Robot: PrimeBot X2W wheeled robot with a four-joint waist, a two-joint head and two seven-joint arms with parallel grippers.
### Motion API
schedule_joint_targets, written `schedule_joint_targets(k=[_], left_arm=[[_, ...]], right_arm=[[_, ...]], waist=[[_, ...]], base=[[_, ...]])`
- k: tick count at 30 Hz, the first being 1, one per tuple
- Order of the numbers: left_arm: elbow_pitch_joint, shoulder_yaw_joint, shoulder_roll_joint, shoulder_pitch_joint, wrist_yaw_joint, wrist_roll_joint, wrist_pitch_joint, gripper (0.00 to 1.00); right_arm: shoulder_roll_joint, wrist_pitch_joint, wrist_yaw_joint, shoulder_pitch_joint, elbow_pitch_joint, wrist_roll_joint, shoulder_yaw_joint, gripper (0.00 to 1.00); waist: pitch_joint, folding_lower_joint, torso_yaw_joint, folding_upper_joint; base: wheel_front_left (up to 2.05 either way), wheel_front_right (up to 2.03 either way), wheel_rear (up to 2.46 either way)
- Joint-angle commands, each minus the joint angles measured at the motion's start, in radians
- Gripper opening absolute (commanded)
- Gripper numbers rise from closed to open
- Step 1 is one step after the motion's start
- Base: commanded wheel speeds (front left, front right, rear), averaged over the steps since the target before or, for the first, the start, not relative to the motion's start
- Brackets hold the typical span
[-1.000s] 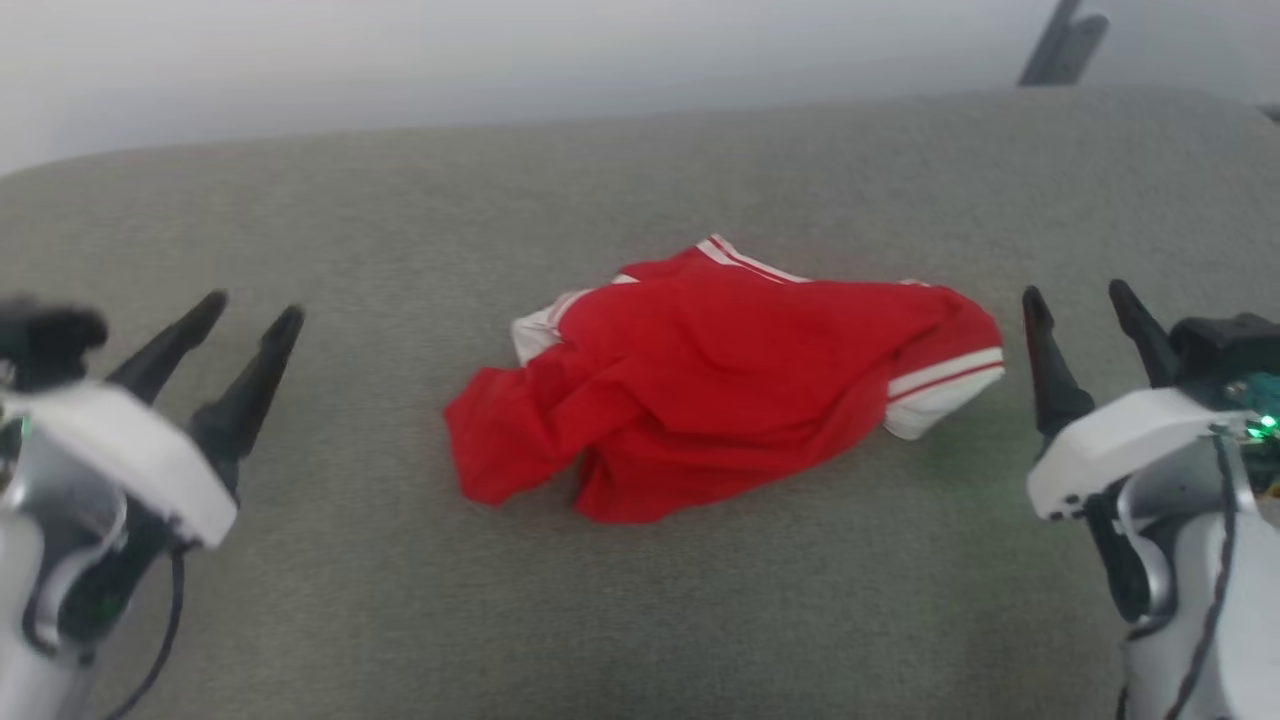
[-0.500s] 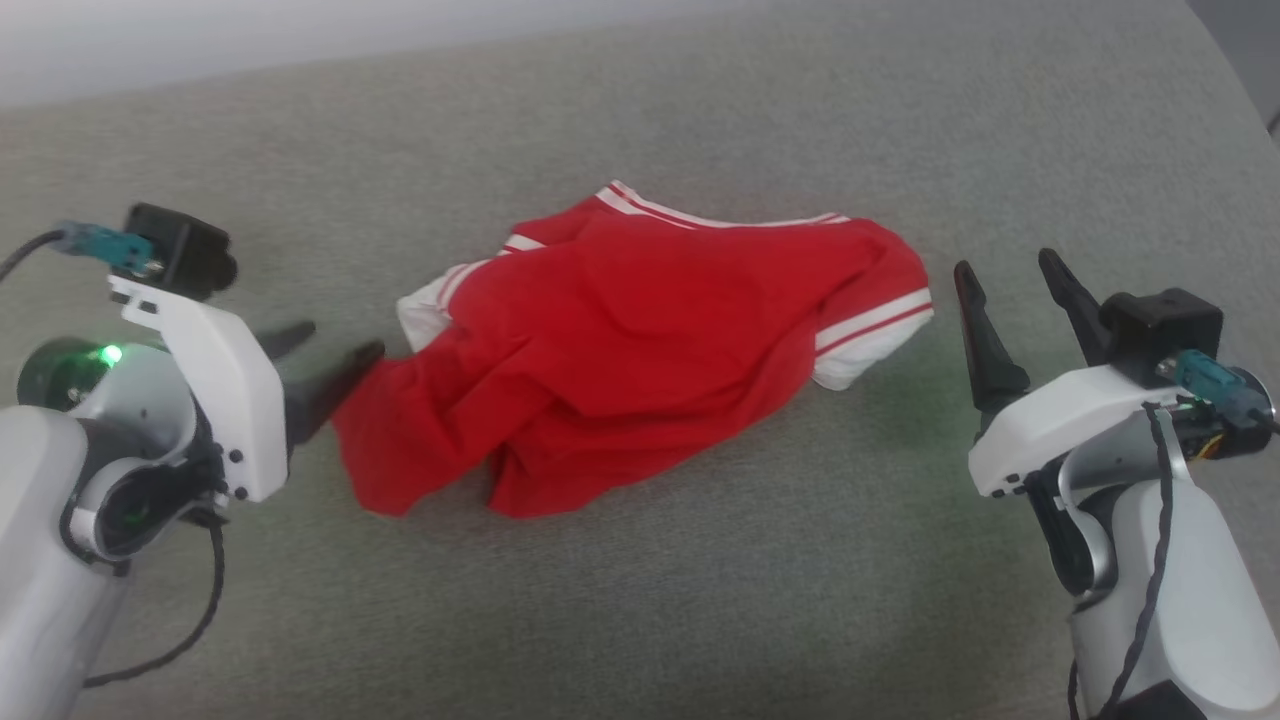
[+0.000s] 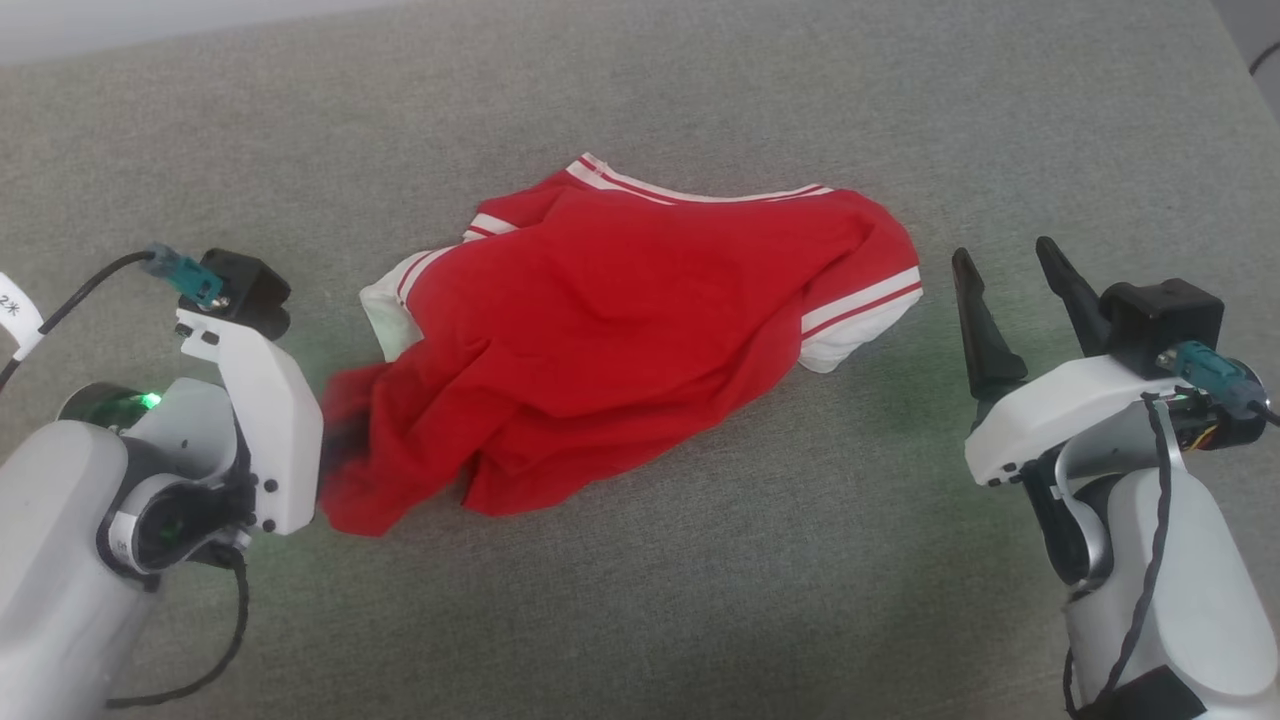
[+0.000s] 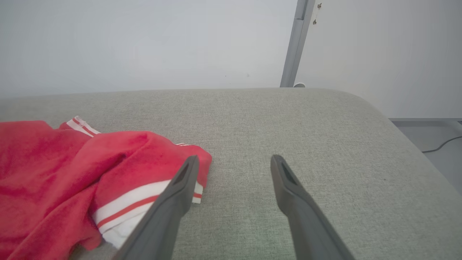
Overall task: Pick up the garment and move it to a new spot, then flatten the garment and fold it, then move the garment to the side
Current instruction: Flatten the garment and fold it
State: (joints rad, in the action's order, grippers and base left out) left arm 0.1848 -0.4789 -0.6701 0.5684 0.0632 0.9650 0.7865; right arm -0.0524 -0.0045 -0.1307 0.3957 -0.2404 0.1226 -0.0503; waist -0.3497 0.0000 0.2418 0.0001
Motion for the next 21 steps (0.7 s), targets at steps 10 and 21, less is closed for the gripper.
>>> schedule_joint_targets(k=[10, 21], left_arm=[[-0.045, 0.015, -0.008, -0.072, -0.009, 0.073, 0.023, 0.00], [-0.169, -0.008, -0.038, -0.256, -0.051, 0.125, 0.051, 0.00]], right_arm=[[0.002, -0.005, 0.000, 0.001, -0.010, -0.034, -0.033, 1.00], [0.002, 0.022, 0.000, -0.023, 0.000, -0.059, -0.042, 1.00]], waist=[[0.036, 0.0000, -0.053, -0.0001], [0.097, 0.0000, -0.121, -0.0001]], base=[[0.00, 0.00, 0.00], [0.00, 0.00, 0.00]])
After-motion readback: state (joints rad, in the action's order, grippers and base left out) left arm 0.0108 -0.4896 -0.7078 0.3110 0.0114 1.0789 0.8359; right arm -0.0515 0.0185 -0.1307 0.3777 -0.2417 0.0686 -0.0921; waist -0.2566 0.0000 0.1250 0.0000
